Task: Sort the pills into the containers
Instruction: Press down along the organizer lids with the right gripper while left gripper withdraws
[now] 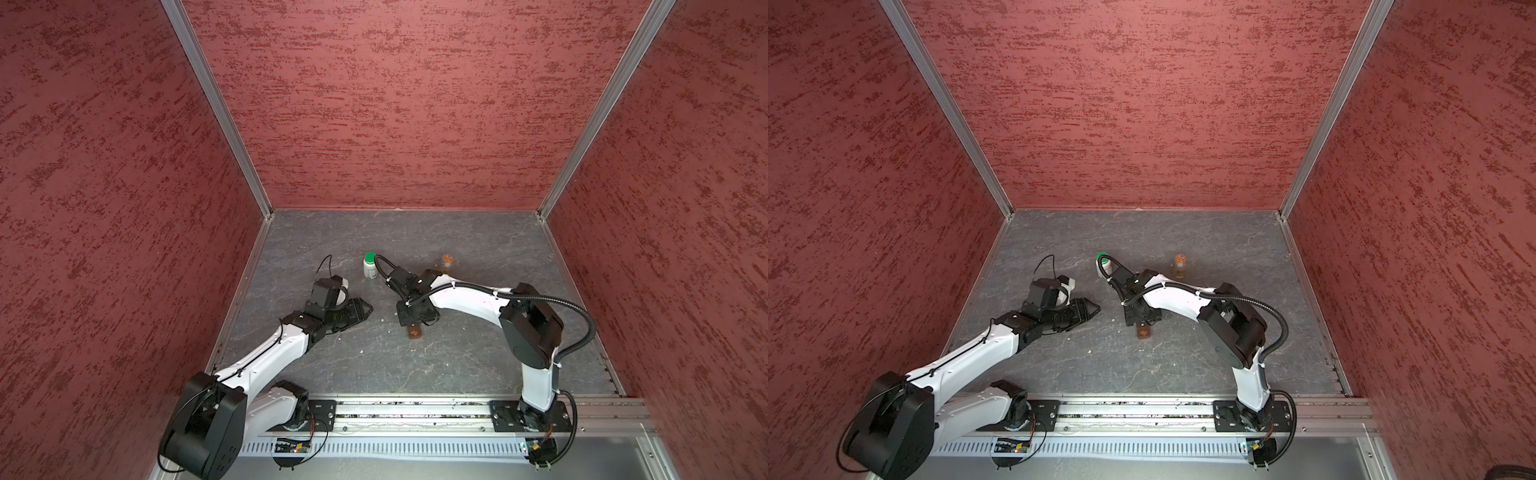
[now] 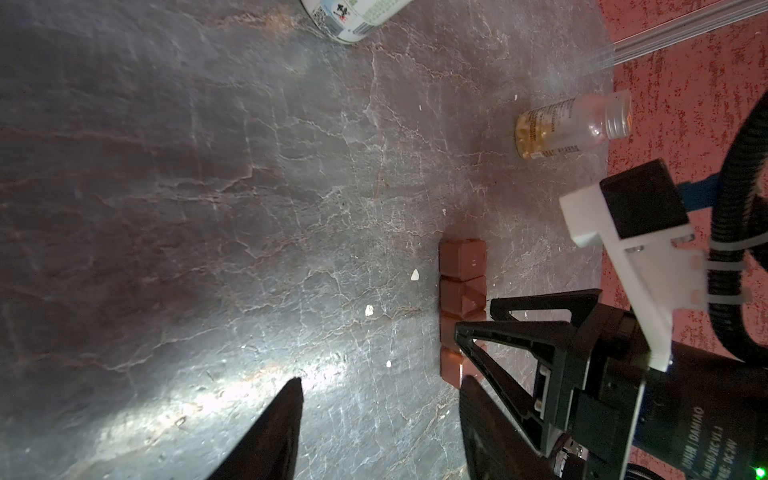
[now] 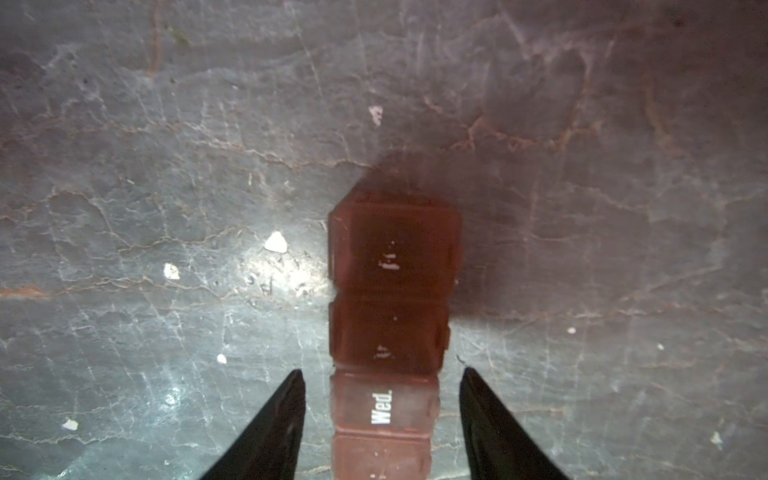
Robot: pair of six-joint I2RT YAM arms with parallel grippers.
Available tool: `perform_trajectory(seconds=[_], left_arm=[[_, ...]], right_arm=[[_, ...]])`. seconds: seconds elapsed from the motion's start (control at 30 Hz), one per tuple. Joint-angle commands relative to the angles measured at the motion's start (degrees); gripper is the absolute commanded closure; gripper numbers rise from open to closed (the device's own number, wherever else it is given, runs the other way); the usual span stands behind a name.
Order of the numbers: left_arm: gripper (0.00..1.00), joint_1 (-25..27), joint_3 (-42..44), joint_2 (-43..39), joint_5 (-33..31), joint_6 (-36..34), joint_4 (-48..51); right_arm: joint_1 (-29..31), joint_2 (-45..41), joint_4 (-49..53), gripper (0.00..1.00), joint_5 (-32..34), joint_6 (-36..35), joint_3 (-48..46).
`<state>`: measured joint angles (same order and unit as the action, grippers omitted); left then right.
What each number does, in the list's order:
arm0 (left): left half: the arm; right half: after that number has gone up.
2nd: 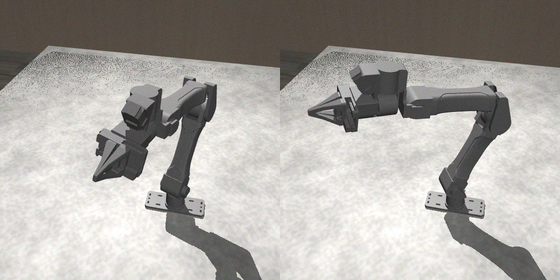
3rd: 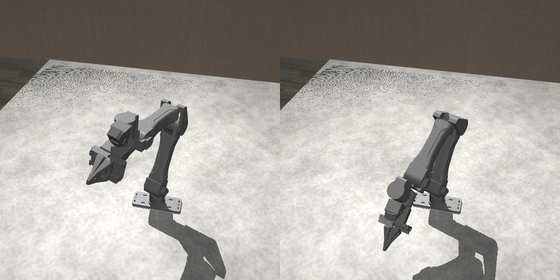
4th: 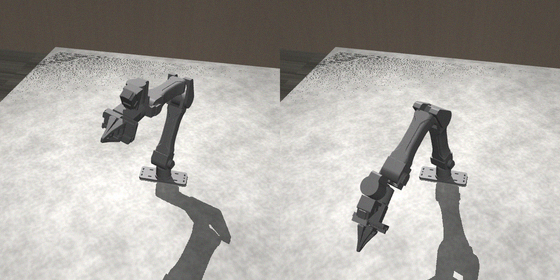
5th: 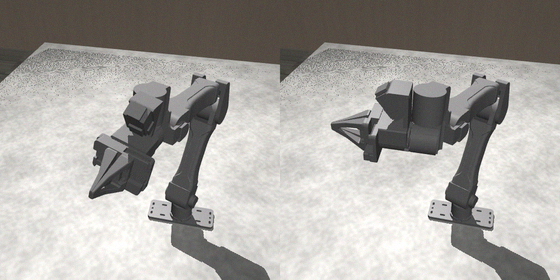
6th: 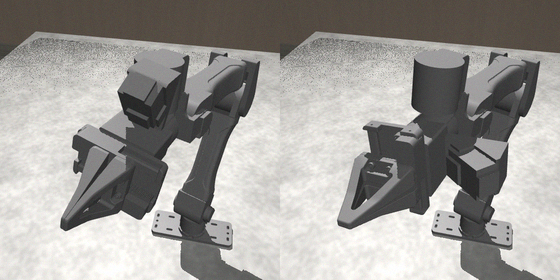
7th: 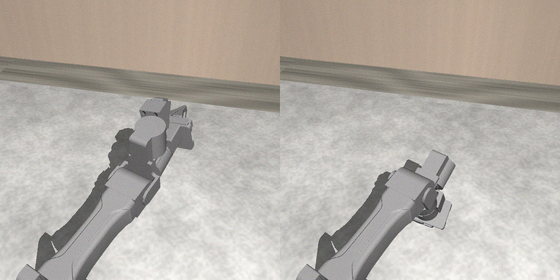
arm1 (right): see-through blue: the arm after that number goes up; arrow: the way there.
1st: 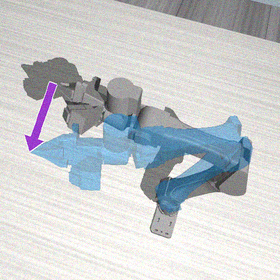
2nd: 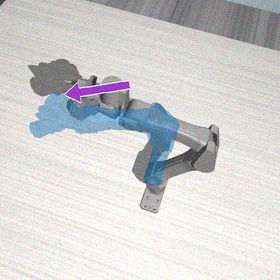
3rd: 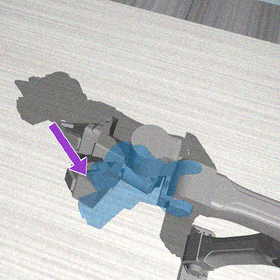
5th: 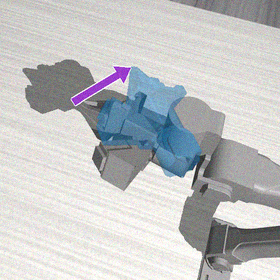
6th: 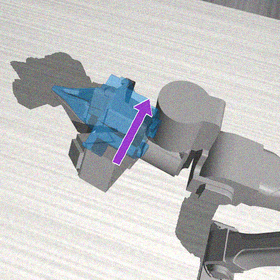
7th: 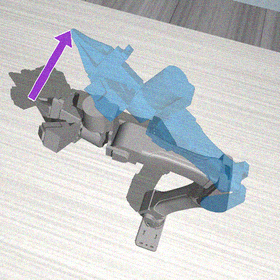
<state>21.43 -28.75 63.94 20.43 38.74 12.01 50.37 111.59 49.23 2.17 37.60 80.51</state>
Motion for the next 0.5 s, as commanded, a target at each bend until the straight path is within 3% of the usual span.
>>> perform_trajectory(seconds=[0.0,0.27,0.47], left_arm=[[0.39,-0.4,0.9,-0.6,0.9,-0.7,-0.5],[0.38,-0.5,0.5,-0.8,0.8,-0.7,0.1],[0.38,-0.5,0.1,-0.9,1.0,-0.7,0.4]], right_arm=[[0.4,0.9,-0.5,0.44,-0.3,1.0,-0.2],[0.3,1.0,-1.7,0.44,-0.8,1.2,-1.8],[0.3,0.4,-2.6,0.53,-1.2,1.2,-2.6]])
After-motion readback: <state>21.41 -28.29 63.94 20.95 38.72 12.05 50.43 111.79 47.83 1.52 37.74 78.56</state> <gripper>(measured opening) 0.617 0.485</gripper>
